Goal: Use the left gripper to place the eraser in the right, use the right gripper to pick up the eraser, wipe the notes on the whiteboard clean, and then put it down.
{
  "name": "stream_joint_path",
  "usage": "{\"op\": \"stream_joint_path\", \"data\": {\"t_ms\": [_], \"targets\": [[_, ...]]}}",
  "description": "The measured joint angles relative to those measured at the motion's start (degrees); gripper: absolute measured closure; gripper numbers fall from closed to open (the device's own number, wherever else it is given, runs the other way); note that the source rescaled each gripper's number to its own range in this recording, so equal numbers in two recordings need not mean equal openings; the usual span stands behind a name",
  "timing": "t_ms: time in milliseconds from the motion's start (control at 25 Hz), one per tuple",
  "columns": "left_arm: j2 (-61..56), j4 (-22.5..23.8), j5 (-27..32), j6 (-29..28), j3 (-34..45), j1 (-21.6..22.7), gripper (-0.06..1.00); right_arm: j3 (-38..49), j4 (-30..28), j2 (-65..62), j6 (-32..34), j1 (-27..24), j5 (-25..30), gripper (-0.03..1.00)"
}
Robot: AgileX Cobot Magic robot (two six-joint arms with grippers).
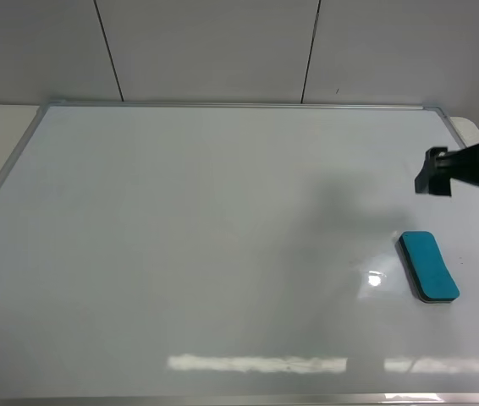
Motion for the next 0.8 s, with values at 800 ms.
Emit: {"op": "stream_joint_path", "data": {"t_ms": [800], "targets": [[0.00,0.00,-0.06,0.00,0.00,0.00,-0.06,-8.83,5.11,-57.51,-9.14,0.06,32.25,-0.03]]}}
